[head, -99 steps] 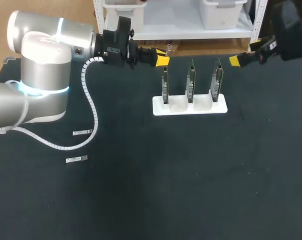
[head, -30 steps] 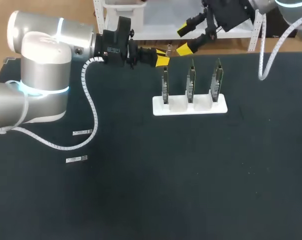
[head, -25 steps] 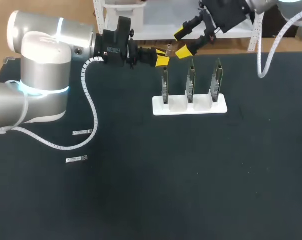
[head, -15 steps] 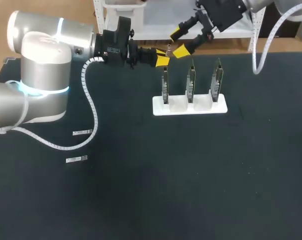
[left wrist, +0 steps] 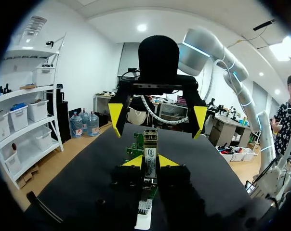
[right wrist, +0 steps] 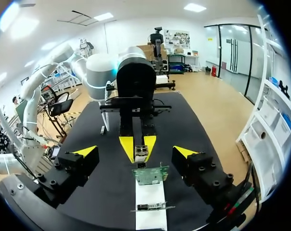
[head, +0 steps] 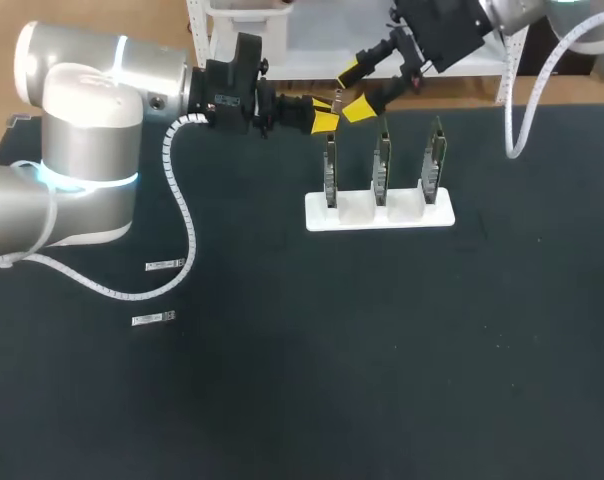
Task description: Pick up the optical module with the left hand, and insert it into the network port with the right hand.
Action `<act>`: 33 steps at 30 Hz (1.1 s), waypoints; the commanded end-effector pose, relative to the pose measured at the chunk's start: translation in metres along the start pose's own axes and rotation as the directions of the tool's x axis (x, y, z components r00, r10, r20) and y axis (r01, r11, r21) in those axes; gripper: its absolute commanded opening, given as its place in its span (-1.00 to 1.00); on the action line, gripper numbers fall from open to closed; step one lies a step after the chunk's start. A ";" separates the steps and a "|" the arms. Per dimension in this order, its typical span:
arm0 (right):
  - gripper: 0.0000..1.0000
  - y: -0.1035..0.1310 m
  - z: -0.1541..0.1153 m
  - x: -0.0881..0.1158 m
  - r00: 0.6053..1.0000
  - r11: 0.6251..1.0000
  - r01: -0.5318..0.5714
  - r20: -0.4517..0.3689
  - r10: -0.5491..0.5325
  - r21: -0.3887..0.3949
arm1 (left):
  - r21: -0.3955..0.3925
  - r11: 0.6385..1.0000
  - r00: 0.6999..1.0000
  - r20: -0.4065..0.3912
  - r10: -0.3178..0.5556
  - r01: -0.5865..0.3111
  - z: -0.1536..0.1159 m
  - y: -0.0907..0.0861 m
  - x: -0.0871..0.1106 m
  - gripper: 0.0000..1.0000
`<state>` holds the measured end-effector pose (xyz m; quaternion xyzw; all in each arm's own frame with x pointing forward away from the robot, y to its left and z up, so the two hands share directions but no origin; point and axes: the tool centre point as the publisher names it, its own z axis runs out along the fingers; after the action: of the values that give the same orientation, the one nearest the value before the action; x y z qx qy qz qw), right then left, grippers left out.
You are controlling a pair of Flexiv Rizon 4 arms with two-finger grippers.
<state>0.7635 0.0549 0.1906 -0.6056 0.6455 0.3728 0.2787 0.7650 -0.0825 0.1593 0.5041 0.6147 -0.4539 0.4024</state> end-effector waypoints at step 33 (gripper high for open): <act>-1.00 -0.005 0.014 -0.004 0.999 0.999 0.035 0.002 -0.035 -0.017 | 0.002 1.000 1.000 -0.005 -0.002 0.002 0.000 0.001 -0.001 -1.00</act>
<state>0.7666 0.0678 0.1855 -0.6177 0.6320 0.3746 0.2805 0.7651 -0.0825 0.1593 0.5042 0.6147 -0.4539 0.4024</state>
